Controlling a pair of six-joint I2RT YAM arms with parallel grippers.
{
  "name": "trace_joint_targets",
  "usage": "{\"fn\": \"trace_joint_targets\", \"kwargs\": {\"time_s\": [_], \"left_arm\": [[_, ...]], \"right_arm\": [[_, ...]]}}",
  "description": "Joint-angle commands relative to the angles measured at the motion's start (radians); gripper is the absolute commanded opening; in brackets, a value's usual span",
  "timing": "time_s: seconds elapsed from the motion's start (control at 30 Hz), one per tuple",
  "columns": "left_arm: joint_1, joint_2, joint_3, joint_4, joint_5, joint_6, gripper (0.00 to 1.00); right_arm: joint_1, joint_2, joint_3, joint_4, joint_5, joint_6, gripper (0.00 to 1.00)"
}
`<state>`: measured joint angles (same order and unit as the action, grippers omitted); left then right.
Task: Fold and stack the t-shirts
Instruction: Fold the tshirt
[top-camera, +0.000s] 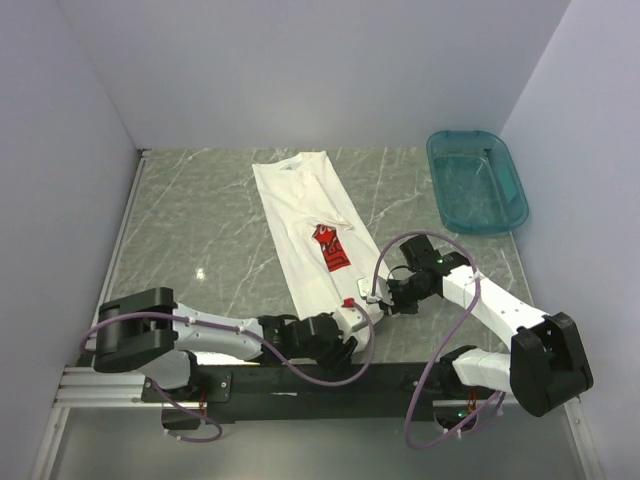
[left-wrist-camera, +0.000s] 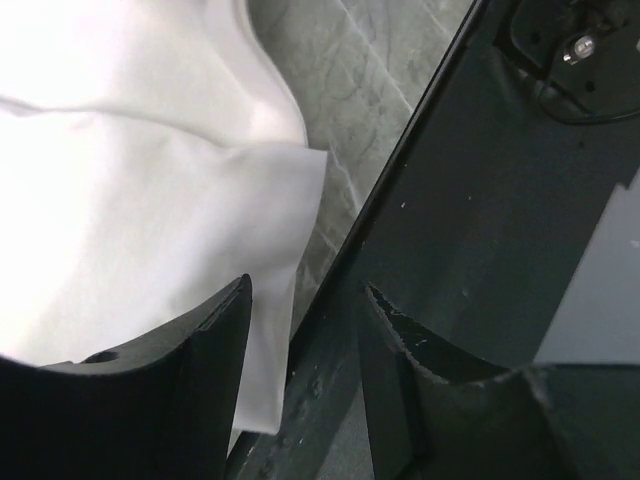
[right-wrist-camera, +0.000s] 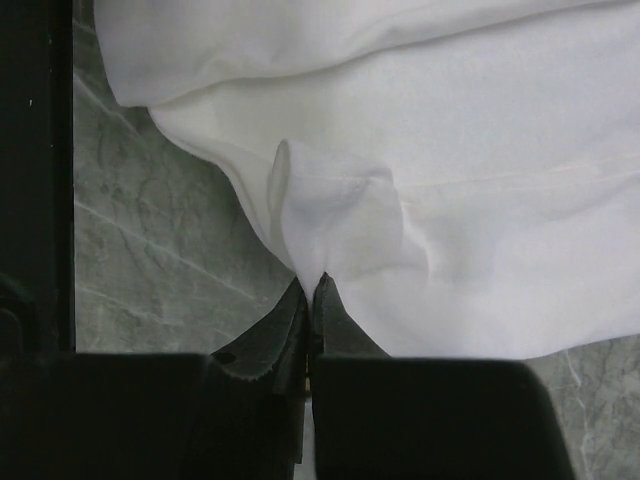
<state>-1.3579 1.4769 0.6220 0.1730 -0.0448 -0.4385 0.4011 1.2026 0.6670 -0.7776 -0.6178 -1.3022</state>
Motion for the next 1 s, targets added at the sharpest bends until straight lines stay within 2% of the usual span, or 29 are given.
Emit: {"fn": "trace_joint_targets", "kwargs": {"time_s": [0.0,0.17,0.27,0.4,0.53,0.63,0.7,0.77,0.97], "left_arm": [[-0.062,0.043,0.071,-0.082,-0.141,0.035,0.52],[-0.130,0.126,0.123,-0.159,-0.283,0.021,0.49],[-0.164,0.167,0.145,-0.213,-0.368,0.003,0.44],[-0.182,0.203,0.162,-0.237,-0.397,-0.009,0.27],[-0.182,0.198,0.150,-0.219,-0.388,-0.011,0.19],[-0.184,0.217,0.165,-0.253,-0.402,-0.012,0.21],[-0.182,0.215,0.163,-0.253,-0.395,-0.011,0.31],[-0.185,0.209,0.159,-0.244,-0.382,-0.006,0.35],[-0.201,0.259,0.202,-0.306,-0.427,-0.011,0.34]], "right_arm": [[-0.005,-0.008,0.008,0.008,-0.013,-0.006,0.00],[-0.007,0.002,0.014,0.001,-0.017,-0.006,0.00],[-0.007,0.002,0.016,-0.002,-0.020,-0.006,0.00],[-0.007,0.003,0.020,-0.008,-0.020,-0.009,0.00],[-0.005,-0.003,0.020,-0.014,-0.019,-0.009,0.00],[-0.005,-0.008,0.017,-0.012,-0.020,-0.009,0.00],[-0.007,-0.011,0.019,-0.014,-0.022,-0.005,0.00],[-0.005,-0.012,0.017,-0.014,-0.023,-0.005,0.00],[-0.007,-0.014,0.017,-0.015,-0.023,-0.003,0.00]]}}
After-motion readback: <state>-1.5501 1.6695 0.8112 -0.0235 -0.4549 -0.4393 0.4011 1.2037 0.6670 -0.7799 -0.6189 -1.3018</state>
